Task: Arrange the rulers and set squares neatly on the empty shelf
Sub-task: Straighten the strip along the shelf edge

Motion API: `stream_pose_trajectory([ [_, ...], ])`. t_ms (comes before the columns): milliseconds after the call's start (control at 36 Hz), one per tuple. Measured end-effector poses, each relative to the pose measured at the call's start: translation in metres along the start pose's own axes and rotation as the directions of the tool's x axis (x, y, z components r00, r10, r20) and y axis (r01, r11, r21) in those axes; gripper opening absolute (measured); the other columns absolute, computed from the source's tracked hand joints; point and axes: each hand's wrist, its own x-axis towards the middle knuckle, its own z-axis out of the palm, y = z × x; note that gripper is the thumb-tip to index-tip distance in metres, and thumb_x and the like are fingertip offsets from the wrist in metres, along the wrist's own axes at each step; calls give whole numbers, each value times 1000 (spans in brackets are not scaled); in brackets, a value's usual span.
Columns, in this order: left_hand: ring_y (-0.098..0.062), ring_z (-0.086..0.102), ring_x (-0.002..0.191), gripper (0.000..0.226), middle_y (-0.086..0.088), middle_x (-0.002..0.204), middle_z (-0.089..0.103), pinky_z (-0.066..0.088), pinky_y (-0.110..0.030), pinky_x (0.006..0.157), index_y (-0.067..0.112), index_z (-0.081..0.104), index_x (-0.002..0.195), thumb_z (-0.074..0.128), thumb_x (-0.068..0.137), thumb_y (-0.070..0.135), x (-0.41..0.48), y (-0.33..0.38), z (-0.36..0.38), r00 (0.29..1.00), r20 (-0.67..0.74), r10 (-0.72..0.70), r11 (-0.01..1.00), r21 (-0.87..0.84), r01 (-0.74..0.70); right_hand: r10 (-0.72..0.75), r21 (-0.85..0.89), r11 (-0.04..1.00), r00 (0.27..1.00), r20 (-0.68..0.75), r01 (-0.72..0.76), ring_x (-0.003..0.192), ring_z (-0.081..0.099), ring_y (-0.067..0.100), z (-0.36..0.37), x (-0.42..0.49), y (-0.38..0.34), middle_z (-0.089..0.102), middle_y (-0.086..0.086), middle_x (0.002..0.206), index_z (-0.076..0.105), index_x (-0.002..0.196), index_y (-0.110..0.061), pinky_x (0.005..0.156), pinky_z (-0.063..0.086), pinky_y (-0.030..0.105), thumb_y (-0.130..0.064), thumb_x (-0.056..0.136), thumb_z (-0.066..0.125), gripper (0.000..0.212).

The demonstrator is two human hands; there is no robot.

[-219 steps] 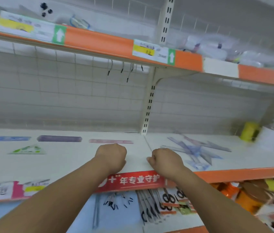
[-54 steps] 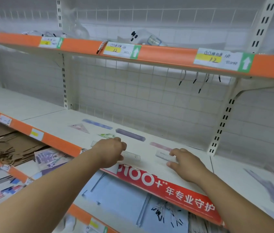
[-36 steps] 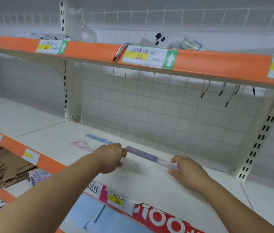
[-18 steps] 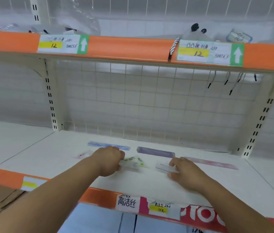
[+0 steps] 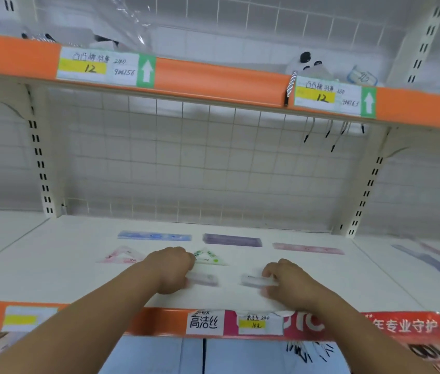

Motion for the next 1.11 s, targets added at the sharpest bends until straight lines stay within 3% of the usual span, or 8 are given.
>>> stream_pose_trajectory([
  [194,-22,50,113,36,-5,126,48,41,-30,91,18,51,123,60,92,32,10,11,0,998,51,37,997,-62,-34,24,-32,999,999,49,-23,112,49,18,-4,0,15,47,0,123,53,127,-27,96,40,29,-38,89,60,40],
  [306,-21,50,113,37,-4,127,48,40,-29,92,18,51,124,60,91,34,12,14,3,997,77,30,997,-80,-24,6,25,1000,999,47,-8,101,46,14,-2,3,18,43,-4,110,56,124,-26,94,41,26,-37,86,65,40],
  [556,-17,49,110,36,-2,127,49,38,-24,90,20,53,122,62,90,33,17,14,9,996,92,9,994,-108,1,-31,141,990,998,46,24,95,44,9,0,12,21,42,-8,104,61,120,-26,82,34,19,-35,82,71,41],
  [722,-19,48,116,44,-2,129,48,38,-26,93,21,52,126,66,87,36,21,10,9,993,115,-10,992,-121,24,-37,161,987,997,70,25,108,46,12,-1,16,25,40,-8,107,57,127,-27,94,36,20,-36,80,74,50],
  [806,-19,48,118,55,-2,130,47,40,-28,96,20,49,129,70,83,40,20,6,5,988,148,-42,993,-100,57,-41,136,990,996,82,29,103,44,11,-4,18,27,40,-7,108,55,128,-27,92,36,20,-39,79,74,54],
  [1111,-21,48,119,69,-5,133,44,42,-31,96,17,40,133,69,80,50,9,-12,0,948,257,-186,980,-18,197,-32,107,994,991,128,18,94,47,9,-10,21,41,44,-12,99,53,100,-32,78,38,17,-36,79,75,31],
])
